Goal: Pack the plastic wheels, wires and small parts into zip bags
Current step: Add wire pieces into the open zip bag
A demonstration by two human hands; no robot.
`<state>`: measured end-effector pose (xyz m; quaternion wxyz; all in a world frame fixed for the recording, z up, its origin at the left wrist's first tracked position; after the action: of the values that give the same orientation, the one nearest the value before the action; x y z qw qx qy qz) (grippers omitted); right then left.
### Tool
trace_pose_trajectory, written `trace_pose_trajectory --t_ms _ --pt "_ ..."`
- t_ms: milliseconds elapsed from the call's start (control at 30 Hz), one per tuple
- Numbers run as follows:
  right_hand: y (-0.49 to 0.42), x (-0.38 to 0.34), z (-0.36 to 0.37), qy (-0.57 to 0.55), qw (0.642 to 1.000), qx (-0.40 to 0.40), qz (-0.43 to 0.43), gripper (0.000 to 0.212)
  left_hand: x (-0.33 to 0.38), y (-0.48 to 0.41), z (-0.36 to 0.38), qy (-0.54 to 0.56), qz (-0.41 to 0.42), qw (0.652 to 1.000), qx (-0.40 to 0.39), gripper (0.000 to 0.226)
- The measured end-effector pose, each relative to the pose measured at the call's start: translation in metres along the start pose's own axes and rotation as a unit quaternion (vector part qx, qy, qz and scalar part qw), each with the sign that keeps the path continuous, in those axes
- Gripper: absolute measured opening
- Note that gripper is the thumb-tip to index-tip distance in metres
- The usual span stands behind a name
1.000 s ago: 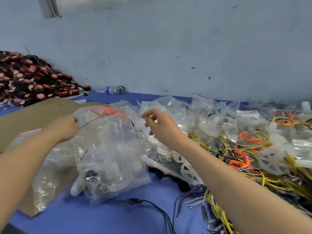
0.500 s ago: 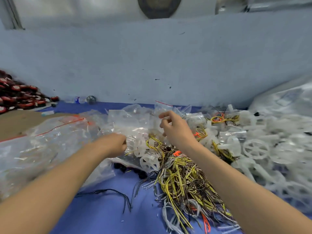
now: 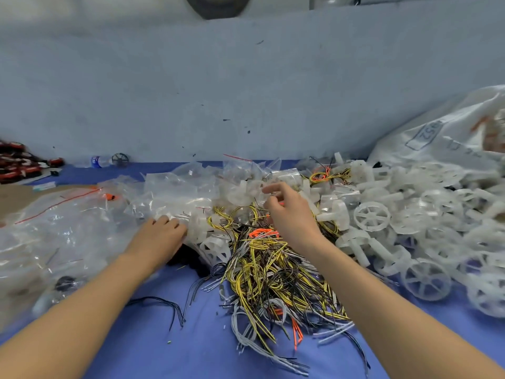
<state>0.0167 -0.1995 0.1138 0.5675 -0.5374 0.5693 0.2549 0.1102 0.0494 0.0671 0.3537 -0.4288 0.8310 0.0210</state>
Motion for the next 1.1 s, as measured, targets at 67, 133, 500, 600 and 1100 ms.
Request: trace_pose_trajectory --t_ms 67,133,500,600,1100 --pt "0.005 0.003 -0.003 -0.009 1.000 0.004 0.007 0.023 -0.004 -0.012 -0.007 -0.008 -0.003 0.999 -0.044 0.012" --pt "0.012 0.006 -0.006 -0.009 1.000 0.009 0.004 0.023 -0.016 -0.024 -0.027 0.011 -0.054 0.998 -0.023 0.018" --pt "0.035 0.009 -0.042 -0.143 0.986 0.077 0.033 0.018 -0.062 -0.070 -0.239 0.186 -0.247 0.926 0.218 0.034" --pt "0.048 0.010 -0.059 -0.200 0.971 0.128 0.035 0.019 -0.030 -0.068 -0.255 0.449 -0.189 0.845 0.222 0.033" --pt "0.078 0.066 -0.127 -0.343 0.897 0.219 0.172 0.024 0.189 -0.031 -0.110 0.891 -0.212 0.378 -0.132 0.023"
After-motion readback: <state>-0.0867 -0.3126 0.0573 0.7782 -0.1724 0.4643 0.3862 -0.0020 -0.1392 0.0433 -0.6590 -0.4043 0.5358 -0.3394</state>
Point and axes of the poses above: each hand's wrist, its own y-axis away from the middle knuckle, its own z-axis out of the palm, x = y × z, the point moved 5 cm from there along -y, towards the middle knuckle, and after that the axes turned 9 degrees about -y, right-handed, at the moved point
